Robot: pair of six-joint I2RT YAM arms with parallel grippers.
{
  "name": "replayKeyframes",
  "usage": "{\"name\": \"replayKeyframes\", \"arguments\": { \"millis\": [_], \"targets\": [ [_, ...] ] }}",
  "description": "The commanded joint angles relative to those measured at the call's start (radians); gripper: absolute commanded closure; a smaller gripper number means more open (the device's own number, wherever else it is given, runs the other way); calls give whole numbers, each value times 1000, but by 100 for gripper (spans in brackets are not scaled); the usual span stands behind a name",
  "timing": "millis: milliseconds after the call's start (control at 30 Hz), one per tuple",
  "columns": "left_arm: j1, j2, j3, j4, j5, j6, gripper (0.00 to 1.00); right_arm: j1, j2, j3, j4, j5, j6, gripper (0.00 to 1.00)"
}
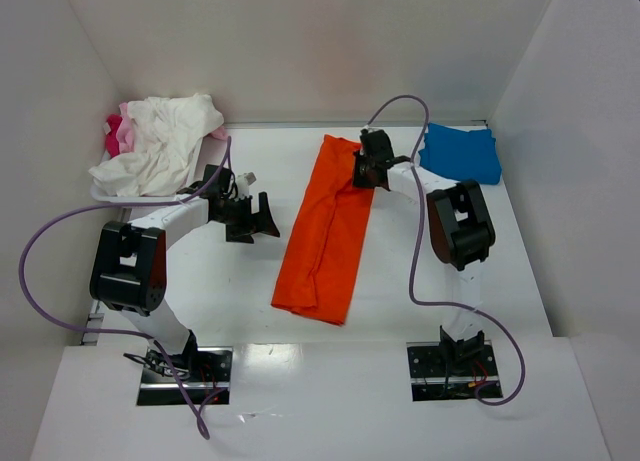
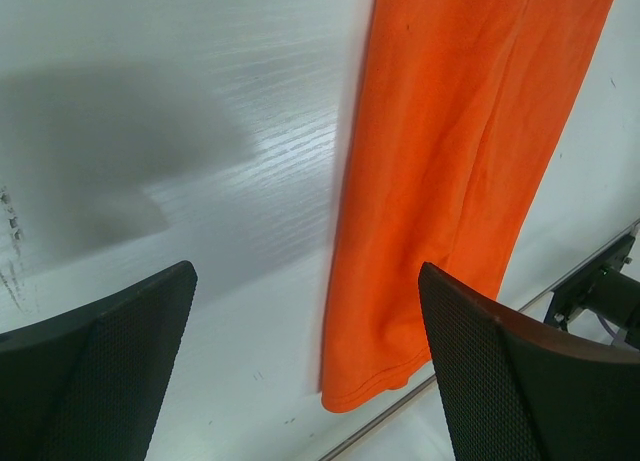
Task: Fold and stack the t-shirts
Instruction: Rotate the tshirt 90 degrees
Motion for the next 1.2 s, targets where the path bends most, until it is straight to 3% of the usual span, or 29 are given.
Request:
{"name": "replayKeyframes", "arguments": {
  "millis": [0, 233, 400, 767, 1167],
  "targets": [
    [-4, 7, 8, 10, 31, 25, 0, -7, -57, -27, -4, 14, 6, 88],
    [-4, 7, 8, 10, 31, 25, 0, -7, -75, -96, 36, 23, 16, 57],
    [-4, 7, 8, 10, 31, 25, 0, -7, -48, -63, 53, 23, 16, 49],
    [-4, 7, 8, 10, 31, 25, 0, -16, 9, 61, 59, 23, 16, 49],
    [-4, 7, 8, 10, 31, 25, 0, -25, 71, 83, 83, 2, 38, 60]
  ]
}}
